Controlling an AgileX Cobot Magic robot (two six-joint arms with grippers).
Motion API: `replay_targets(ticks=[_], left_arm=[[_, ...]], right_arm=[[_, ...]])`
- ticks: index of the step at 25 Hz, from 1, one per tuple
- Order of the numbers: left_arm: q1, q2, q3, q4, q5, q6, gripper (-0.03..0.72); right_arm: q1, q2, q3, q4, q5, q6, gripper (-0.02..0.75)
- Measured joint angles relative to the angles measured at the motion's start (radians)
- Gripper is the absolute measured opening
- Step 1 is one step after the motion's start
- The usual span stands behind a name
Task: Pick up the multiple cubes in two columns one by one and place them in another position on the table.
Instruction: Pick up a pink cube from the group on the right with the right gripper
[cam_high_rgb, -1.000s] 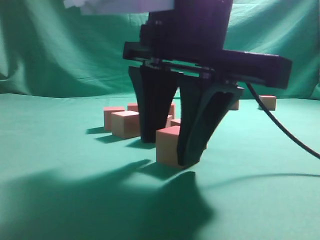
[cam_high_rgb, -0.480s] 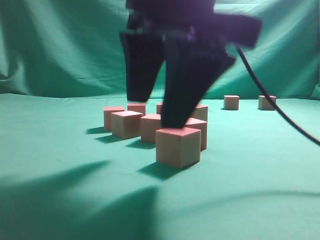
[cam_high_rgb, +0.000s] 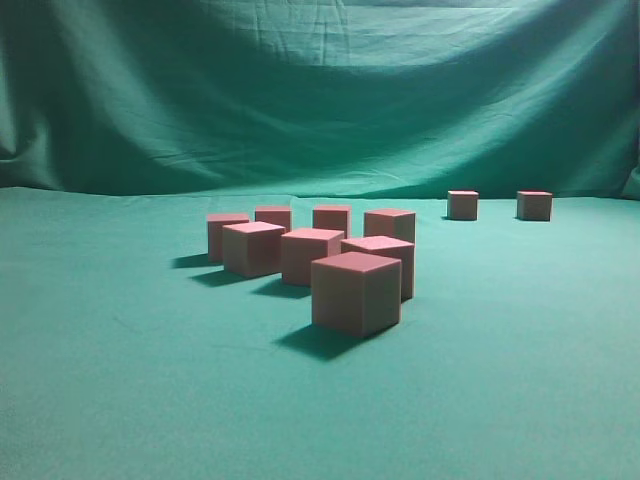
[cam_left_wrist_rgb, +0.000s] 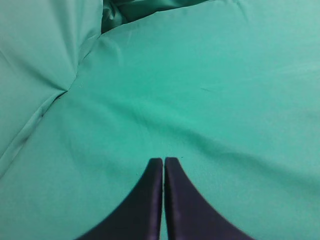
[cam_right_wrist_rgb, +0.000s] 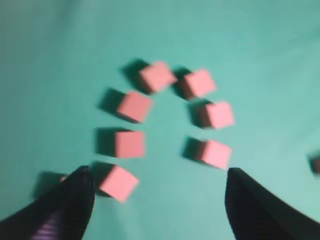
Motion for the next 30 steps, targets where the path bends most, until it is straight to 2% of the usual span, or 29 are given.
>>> replay_targets(ticks=[3, 7, 13, 16, 23, 30], left_arm=[[0.000, 0.000, 0.000, 0.000, 0.000, 0.000, 0.000], [0.000, 0.000, 0.000, 0.000, 0.000, 0.000, 0.000], [0.000, 0.000, 0.000, 0.000, 0.000, 0.000, 0.000], [0.000, 0.000, 0.000, 0.000, 0.000, 0.000, 0.000], [0.000, 0.000, 0.000, 0.000, 0.000, 0.000, 0.000], [0.000, 0.000, 0.000, 0.000, 0.000, 0.000, 0.000]], right_arm=[[-0.069, -0.007, 0.000, -0.137, 0.015, 0.297, 0.483], [-0.217, 0.006, -0.014, -0.170, 0.034, 0.508, 0.483], [-0.470, 0.159, -0.218, 0.038, 0.086, 0.537, 0.483], [-0.543, 0.278, -0.355, 0.135, 0.095, 0.471, 0.483], [-0.564, 0.586, -0.614, 0.163, 0.019, 0.428, 0.483], [-0.575, 0.758, -0.663, 0.159, -0.125, 0.475, 0.483]])
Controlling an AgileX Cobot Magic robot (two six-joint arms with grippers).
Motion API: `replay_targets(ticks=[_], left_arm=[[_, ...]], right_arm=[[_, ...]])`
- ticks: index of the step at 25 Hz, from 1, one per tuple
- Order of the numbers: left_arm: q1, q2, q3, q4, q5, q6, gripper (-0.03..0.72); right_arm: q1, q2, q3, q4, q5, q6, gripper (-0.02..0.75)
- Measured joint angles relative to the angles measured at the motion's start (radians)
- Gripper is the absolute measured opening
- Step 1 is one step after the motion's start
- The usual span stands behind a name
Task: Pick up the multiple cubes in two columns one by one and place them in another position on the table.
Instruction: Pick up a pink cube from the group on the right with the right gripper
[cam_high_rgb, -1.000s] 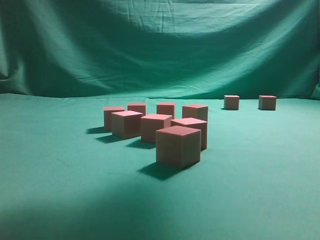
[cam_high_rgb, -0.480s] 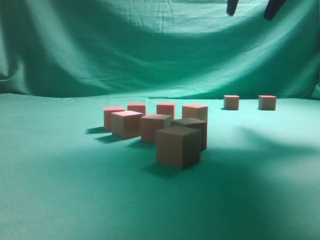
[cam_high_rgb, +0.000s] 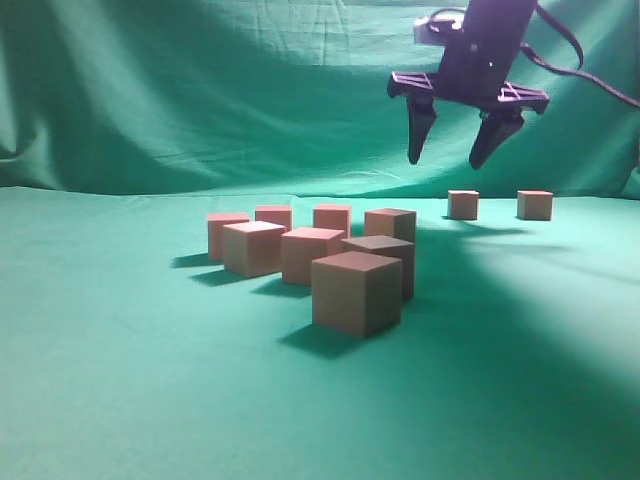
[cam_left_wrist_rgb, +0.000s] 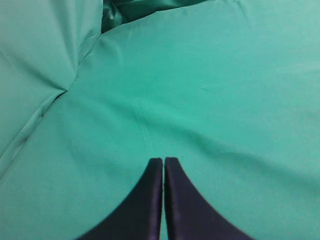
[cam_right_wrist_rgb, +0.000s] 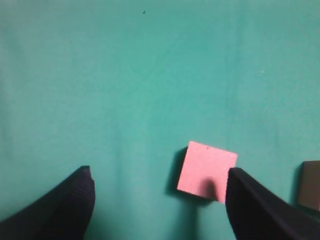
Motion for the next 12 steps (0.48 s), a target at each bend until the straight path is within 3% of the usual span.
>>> replay_targets(ticks=[12], left_arm=[[0.000, 0.000, 0.000, 0.000, 0.000, 0.000, 0.000]], right_arm=[[-0.027, 0.077, -0.006, -0.003, -0.078, 0.022, 0.483]])
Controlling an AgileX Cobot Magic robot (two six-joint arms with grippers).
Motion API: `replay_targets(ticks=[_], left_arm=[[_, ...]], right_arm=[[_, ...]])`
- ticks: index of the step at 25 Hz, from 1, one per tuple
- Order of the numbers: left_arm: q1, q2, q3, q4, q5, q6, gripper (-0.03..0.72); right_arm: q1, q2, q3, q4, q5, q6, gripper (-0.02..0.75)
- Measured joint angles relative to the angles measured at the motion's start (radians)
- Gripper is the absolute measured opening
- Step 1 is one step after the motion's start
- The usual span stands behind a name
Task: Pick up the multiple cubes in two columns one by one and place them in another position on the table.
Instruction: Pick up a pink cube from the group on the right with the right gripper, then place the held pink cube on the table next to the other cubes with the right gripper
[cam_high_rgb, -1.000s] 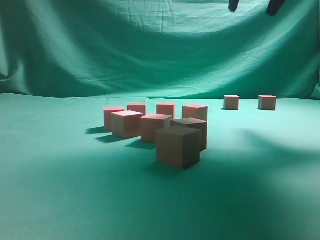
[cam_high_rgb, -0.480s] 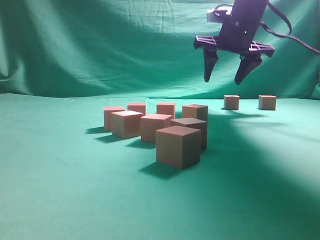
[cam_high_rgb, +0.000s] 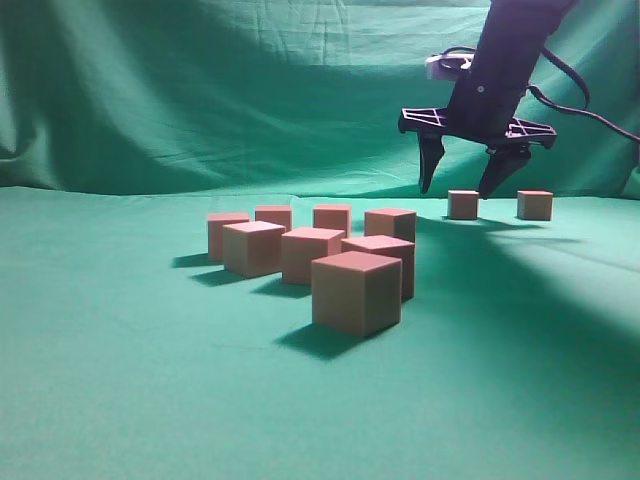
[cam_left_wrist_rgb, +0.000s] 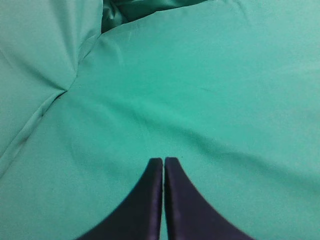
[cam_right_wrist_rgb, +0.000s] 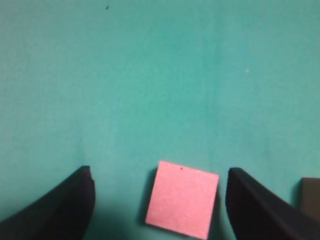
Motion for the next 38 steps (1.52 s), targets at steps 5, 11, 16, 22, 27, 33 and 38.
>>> replay_targets(ticks=[5, 11, 16, 22, 27, 33, 38], left_arm=[[0.000, 0.000, 0.000, 0.000, 0.000, 0.000, 0.000], [0.000, 0.000, 0.000, 0.000, 0.000, 0.000, 0.000], [0.000, 0.000, 0.000, 0.000, 0.000, 0.000, 0.000], [0.000, 0.000, 0.000, 0.000, 0.000, 0.000, 0.000], [0.000, 0.000, 0.000, 0.000, 0.000, 0.000, 0.000], [0.000, 0.000, 0.000, 0.000, 0.000, 0.000, 0.000], [0.000, 0.000, 0.000, 0.000, 0.000, 0.000, 0.000]], right_arm=[[0.000, 0.024, 0.000, -0.024, -0.026, 0.000, 0.483], [-0.004, 0.043, -0.004, -0.039, -0.024, 0.000, 0.263], [-0.006, 0.014, -0.041, -0.012, 0.030, 0.000, 0.263], [0.002, -0.169, -0.078, 0.112, 0.236, -0.091, 0.263], [0.047, -0.362, -0.051, 0.168, 0.421, -0.255, 0.263], [0.168, -0.595, 0.207, 0.178, 0.422, -0.359, 0.263], [0.315, -0.751, 0.505, 0.261, 0.345, -0.479, 0.263]])
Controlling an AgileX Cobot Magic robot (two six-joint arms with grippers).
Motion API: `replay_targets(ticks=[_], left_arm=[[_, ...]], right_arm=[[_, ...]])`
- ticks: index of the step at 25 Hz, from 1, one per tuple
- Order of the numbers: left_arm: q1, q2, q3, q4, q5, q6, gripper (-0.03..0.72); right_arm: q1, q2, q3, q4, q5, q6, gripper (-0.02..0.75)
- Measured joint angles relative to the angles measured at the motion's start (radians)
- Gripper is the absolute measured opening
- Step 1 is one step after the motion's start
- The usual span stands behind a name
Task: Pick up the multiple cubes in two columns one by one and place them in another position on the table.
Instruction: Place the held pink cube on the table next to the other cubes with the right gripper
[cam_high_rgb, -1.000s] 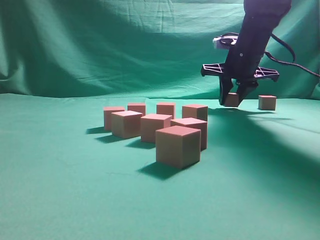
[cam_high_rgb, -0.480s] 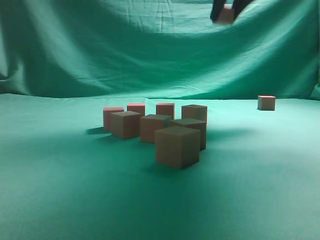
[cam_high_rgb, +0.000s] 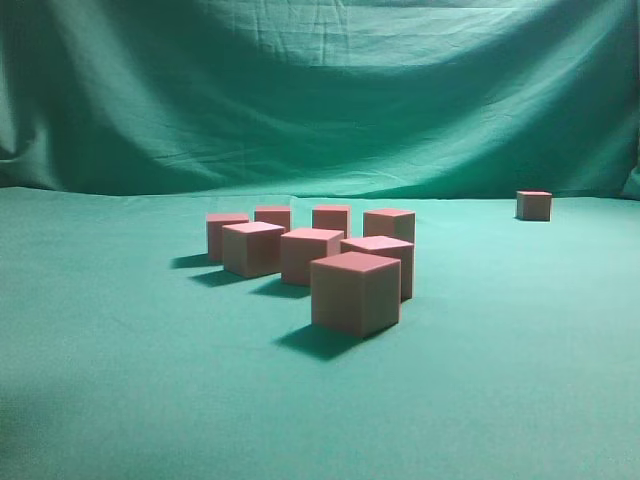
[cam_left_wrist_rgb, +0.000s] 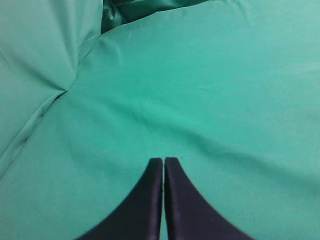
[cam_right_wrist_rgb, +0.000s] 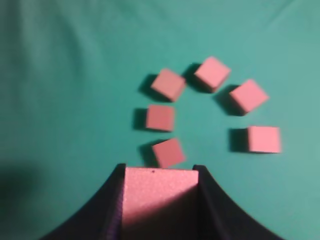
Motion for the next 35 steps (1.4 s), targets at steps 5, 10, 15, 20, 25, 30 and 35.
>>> replay_targets(ticks=[5, 10, 15, 20, 25, 30, 35], left_arm=[[0.000, 0.000, 0.000, 0.000, 0.000, 0.000, 0.000], [0.000, 0.000, 0.000, 0.000, 0.000, 0.000, 0.000], [0.000, 0.000, 0.000, 0.000, 0.000, 0.000, 0.000], [0.000, 0.000, 0.000, 0.000, 0.000, 0.000, 0.000], [0.000, 0.000, 0.000, 0.000, 0.000, 0.000, 0.000], [0.000, 0.000, 0.000, 0.000, 0.000, 0.000, 0.000], [0.000, 0.000, 0.000, 0.000, 0.000, 0.000, 0.000]], right_arm=[[0.173, -0.094, 0.264, 0.173, -0.078, -0.260, 0.263], [0.325, -0.064, 0.375, 0.236, -0.101, -0.481, 0.263], [0.393, 0.022, 0.384, 0.238, -0.186, -0.688, 0.263], [0.395, 0.092, 0.384, 0.153, -0.332, -0.725, 0.263], [0.389, 0.139, 0.384, 0.036, -0.384, -0.609, 0.263], [0.363, 0.174, 0.384, 0.010, -0.388, -0.515, 0.263], [0.363, 0.204, 0.384, 0.004, -0.391, -0.497, 0.263]])
